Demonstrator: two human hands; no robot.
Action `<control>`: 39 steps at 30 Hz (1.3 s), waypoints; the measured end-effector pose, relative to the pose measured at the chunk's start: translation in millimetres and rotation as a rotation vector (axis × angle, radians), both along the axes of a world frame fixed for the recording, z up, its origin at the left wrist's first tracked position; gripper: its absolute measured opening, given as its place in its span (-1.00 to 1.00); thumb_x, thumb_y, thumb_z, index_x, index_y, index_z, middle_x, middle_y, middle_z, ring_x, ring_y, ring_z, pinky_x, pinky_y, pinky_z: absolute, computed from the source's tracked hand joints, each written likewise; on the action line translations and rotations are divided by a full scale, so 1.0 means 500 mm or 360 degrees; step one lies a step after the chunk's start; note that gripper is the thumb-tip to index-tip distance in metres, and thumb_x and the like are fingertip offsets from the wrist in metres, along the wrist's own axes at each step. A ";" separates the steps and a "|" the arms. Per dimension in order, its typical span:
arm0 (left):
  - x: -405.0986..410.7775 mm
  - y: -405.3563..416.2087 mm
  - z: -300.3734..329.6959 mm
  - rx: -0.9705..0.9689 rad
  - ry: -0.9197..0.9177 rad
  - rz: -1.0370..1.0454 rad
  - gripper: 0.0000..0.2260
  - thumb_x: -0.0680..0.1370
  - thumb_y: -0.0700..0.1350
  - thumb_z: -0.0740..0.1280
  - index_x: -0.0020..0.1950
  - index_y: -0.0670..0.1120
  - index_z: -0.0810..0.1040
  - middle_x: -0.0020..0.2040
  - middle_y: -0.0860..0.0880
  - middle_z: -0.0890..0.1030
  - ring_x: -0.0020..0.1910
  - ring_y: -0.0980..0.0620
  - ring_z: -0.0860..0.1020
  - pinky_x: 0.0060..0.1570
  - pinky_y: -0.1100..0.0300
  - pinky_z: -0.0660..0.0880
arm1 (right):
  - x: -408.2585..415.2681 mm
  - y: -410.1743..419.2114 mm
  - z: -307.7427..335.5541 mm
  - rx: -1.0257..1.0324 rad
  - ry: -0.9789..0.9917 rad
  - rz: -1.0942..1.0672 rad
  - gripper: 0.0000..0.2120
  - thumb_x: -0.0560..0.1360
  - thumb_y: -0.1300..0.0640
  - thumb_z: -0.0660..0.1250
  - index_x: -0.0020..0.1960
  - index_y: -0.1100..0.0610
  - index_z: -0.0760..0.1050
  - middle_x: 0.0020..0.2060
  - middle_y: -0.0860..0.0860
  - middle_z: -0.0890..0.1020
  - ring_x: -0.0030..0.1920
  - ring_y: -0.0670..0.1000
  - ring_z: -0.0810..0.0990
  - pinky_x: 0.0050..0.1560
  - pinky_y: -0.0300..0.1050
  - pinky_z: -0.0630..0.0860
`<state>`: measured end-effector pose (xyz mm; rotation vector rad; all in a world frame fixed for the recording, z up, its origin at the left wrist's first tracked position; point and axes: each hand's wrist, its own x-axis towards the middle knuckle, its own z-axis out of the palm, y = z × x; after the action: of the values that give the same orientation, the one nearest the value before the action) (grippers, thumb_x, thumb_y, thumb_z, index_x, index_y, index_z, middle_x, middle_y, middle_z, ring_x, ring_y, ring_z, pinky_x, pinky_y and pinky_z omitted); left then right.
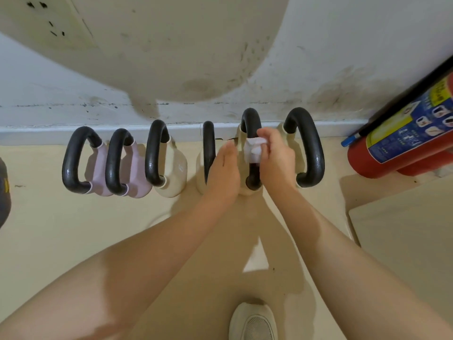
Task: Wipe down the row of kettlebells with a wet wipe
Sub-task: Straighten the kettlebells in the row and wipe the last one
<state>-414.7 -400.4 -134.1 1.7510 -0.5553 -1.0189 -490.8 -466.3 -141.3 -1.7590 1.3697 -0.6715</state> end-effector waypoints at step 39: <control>-0.329 -0.135 0.282 -0.0386 0.0359 -0.1095 -0.77 0.57 -0.12 0.17 0.03 -0.16 0.60 -0.04 -0.02 0.61 -0.02 0.07 0.54 0.02 0.18 0.43 | -0.406 0.016 0.304 -0.0842 0.0331 -0.0612 -0.70 0.41 0.31 0.16 -0.02 0.10 0.61 -0.02 -0.02 0.62 0.02 -0.01 0.44 0.15 -0.22 0.38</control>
<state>-579.3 -468.0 6.8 1.2193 -1.1236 -1.5213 -693.8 -458.4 10.5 -2.0282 1.8203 -1.1715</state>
